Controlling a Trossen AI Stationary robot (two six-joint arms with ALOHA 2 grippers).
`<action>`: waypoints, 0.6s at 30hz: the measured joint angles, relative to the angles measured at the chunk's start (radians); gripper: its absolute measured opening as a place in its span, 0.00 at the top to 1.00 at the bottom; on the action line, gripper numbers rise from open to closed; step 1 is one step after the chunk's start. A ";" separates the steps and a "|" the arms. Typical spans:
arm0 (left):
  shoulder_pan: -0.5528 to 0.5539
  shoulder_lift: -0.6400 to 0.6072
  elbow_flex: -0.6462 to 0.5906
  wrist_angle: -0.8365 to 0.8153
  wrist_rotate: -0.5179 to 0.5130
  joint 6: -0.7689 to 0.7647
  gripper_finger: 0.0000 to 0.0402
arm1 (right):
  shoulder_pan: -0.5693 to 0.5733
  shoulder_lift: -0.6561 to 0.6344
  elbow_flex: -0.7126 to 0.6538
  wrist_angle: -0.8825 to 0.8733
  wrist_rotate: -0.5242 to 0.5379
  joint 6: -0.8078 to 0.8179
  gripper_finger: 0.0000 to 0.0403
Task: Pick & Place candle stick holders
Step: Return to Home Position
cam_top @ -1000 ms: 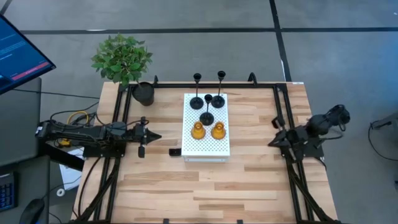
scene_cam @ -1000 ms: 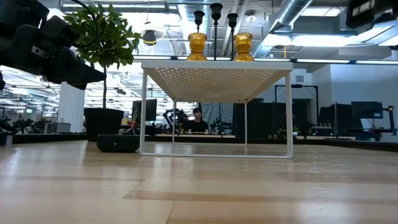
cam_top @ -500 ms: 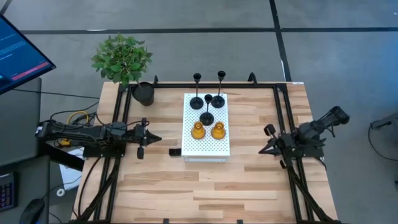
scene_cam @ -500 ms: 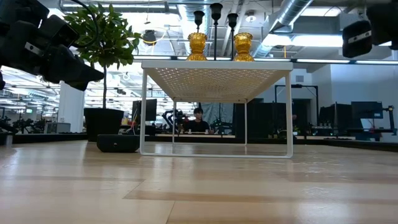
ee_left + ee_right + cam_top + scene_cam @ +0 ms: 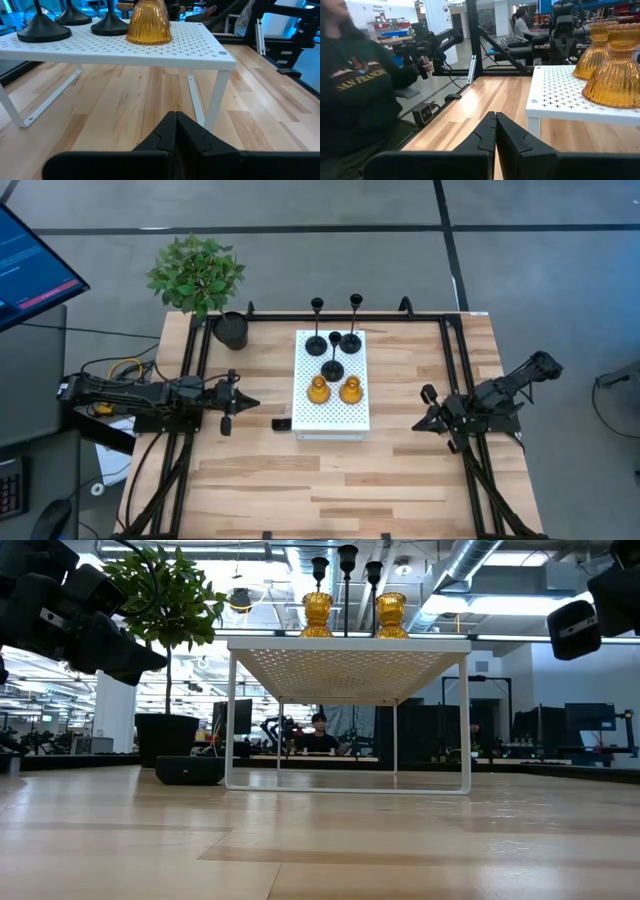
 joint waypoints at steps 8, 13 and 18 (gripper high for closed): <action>0.000 0.000 0.000 0.000 0.000 0.000 0.98 | 0.000 -0.001 0.000 -0.002 0.000 0.025 1.00; 0.000 0.000 0.000 0.000 0.000 0.000 0.98 | 0.000 0.000 0.000 -0.002 0.000 0.025 1.00; 0.000 0.000 0.000 0.000 0.000 0.000 0.98 | 0.000 0.000 0.000 -0.003 0.000 0.025 1.00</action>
